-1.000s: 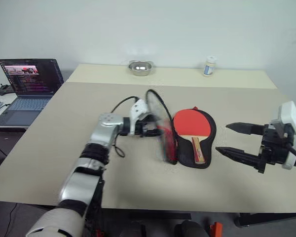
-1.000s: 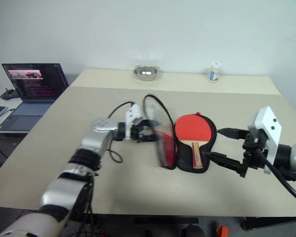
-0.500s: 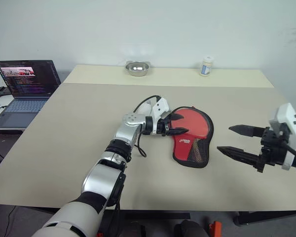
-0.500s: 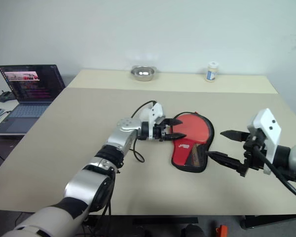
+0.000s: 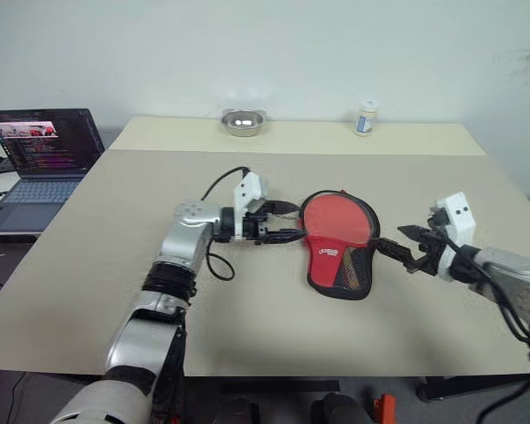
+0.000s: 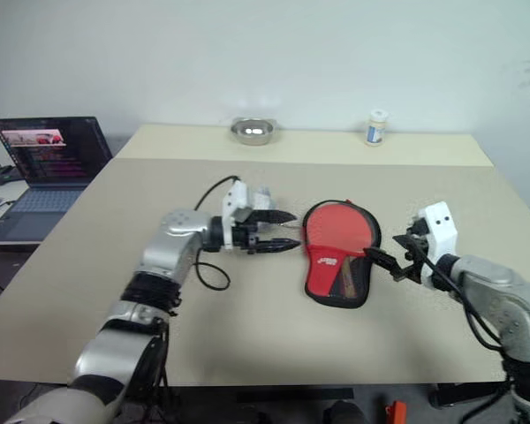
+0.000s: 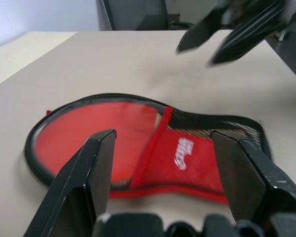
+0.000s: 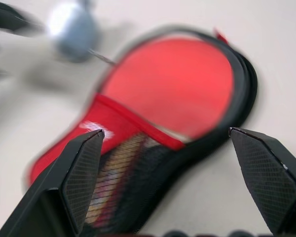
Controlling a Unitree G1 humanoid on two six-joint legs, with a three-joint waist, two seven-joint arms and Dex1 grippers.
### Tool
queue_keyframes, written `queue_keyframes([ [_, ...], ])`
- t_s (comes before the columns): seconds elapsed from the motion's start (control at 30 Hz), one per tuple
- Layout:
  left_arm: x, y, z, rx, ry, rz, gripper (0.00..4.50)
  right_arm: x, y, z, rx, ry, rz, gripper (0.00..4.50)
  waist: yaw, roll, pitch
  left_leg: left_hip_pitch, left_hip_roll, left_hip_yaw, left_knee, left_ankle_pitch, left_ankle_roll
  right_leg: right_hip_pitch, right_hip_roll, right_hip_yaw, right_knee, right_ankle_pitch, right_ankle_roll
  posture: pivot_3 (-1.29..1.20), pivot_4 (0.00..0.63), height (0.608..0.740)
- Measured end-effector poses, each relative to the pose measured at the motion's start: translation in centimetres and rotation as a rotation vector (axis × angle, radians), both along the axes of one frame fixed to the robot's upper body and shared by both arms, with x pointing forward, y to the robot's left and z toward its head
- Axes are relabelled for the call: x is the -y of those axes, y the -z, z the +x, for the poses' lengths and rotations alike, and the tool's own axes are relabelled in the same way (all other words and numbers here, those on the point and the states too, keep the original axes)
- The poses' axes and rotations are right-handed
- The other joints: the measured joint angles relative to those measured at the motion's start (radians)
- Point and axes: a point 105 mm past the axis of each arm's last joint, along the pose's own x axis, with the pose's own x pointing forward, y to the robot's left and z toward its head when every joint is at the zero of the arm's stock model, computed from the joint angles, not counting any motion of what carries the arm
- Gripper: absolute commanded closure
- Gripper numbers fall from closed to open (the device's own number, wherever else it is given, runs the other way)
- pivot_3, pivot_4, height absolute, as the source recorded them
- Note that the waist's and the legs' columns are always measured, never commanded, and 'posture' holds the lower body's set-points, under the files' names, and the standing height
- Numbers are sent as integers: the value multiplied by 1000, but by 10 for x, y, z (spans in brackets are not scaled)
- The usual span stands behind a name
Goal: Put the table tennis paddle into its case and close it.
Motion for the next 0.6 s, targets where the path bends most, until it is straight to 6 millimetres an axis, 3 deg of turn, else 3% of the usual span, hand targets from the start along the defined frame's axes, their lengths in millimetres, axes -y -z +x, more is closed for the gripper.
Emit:
queue_keyframes([
  [0.07, -10, -1, -8, -4, 3, 19, 1164, -4, 17, 7, -48, 17, 2, 39, 1, 0, 0, 0, 0, 0, 0, 0, 0, 0, 0, 0, 0, 0, 0, 0, 150, 740],
  [0.33, -12, -4, -19, -22, -14, 24, 1164, -4, 41, 25, -99, 63, -21, 39, 10, 0, 0, 0, -2, 1, 1, 0, 0, 1, -2, 0, 0, 0, 0, 0, 150, 740],
  [0.6, -11, -5, -20, -22, -30, 23, 1164, 4, 46, 29, -101, 83, -60, 39, 7, 0, 0, 0, -1, 1, 0, 0, 0, 0, -1, 0, 0, 0, 0, 0, 150, 740],
])
